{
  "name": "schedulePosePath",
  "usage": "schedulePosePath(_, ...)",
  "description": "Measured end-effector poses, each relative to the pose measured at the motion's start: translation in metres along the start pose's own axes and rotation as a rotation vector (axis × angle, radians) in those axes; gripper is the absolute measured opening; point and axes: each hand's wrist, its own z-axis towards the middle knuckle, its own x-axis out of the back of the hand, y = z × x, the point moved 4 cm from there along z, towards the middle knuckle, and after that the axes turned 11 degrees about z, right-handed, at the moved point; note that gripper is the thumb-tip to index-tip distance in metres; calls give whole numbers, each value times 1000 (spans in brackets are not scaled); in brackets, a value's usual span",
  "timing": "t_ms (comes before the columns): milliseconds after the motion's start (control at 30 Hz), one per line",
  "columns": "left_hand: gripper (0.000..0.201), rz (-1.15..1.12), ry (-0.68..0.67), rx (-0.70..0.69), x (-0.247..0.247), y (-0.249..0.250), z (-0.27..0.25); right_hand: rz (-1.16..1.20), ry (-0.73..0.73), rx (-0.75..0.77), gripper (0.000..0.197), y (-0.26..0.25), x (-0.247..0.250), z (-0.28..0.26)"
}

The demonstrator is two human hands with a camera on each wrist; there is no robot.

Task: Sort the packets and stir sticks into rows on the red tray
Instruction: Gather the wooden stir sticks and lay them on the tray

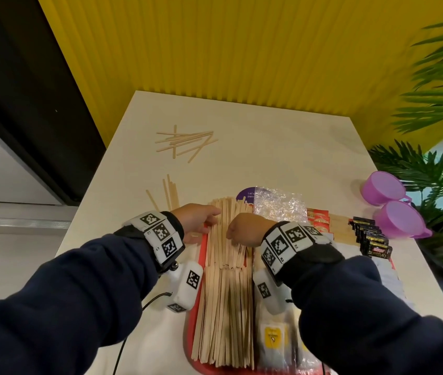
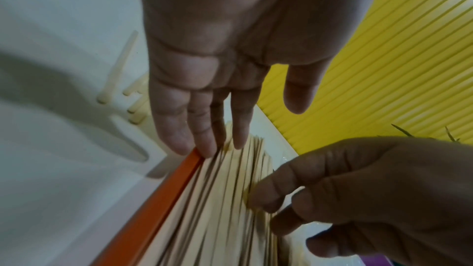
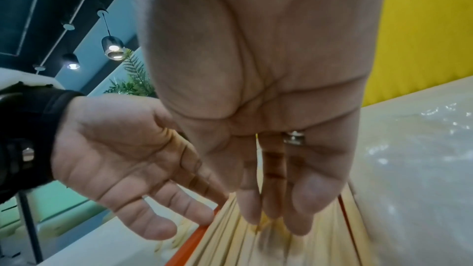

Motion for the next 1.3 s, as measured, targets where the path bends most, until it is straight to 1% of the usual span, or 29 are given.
schedulePosePath(67, 29, 61, 11, -7, 1, 0, 2, 6, 26, 15, 30, -1, 4, 0)
schedulePosePath(167, 20, 196, -25, 45, 1, -2, 1, -22, -31, 29, 30, -2, -2, -1)
schedulePosePath(233, 18, 292, -72, 83, -2, -4, -1, -64, -51, 26, 30, -3, -8, -2)
schedulePosePath(333, 15, 399, -102, 85, -4, -1, -1, -77, -23, 34, 31, -5, -4, -2)
schedulePosePath(433, 16, 471, -66, 62, -2, 4, 4, -71, 22, 69, 33, -10, 8, -4)
schedulePosePath(500, 18, 484, -17, 47, 0, 5, 7, -29, 76, 98, 34, -12, 15, -4)
schedulePosePath(600, 22, 433, 1, 44, 2, 4, 11, 18, 188, 85, 36, -10, 28, 2)
schedulePosePath(700, 16, 397, -31, 58, 1, 1, 12, 86, 241, 56, 48, -8, 36, 14)
schedulePosePath(767, 14, 375, -71, 78, -2, -1, 11, 84, 257, 51, 53, -7, 39, 21)
schedulePosePath(833, 15, 374, -100, 97, -5, -3, 11, 44, 239, 28, 50, -7, 39, 29)
schedulePosePath(933, 14, 395, -108, 97, -6, -4, 11, -92, 156, -38, 36, -6, 36, 37)
schedulePosePath(967, 14, 396, -108, 95, -6, -5, 12, -128, 154, -42, 34, -7, 38, 38)
schedulePosePath(1033, 13, 405, -91, 81, -4, -5, 11, -145, 182, -41, 36, -7, 45, 38)
schedulePosePath(1100, 20, 464, -28, 41, -1, -3, 10, -142, 185, -41, 41, -6, 48, 40)
schedulePosePath(1167, 31, 567, 43, 10, 4, -2, 11, -150, 146, -34, 46, -6, 44, 42)
schedulePosePath(1200, 33, 598, 61, 9, 5, -3, 12, -160, 118, -28, 47, -5, 41, 44)
schedulePosePath(1300, 26, 577, 49, 28, 6, -6, 16, -182, 110, -10, 48, -7, 39, 48)
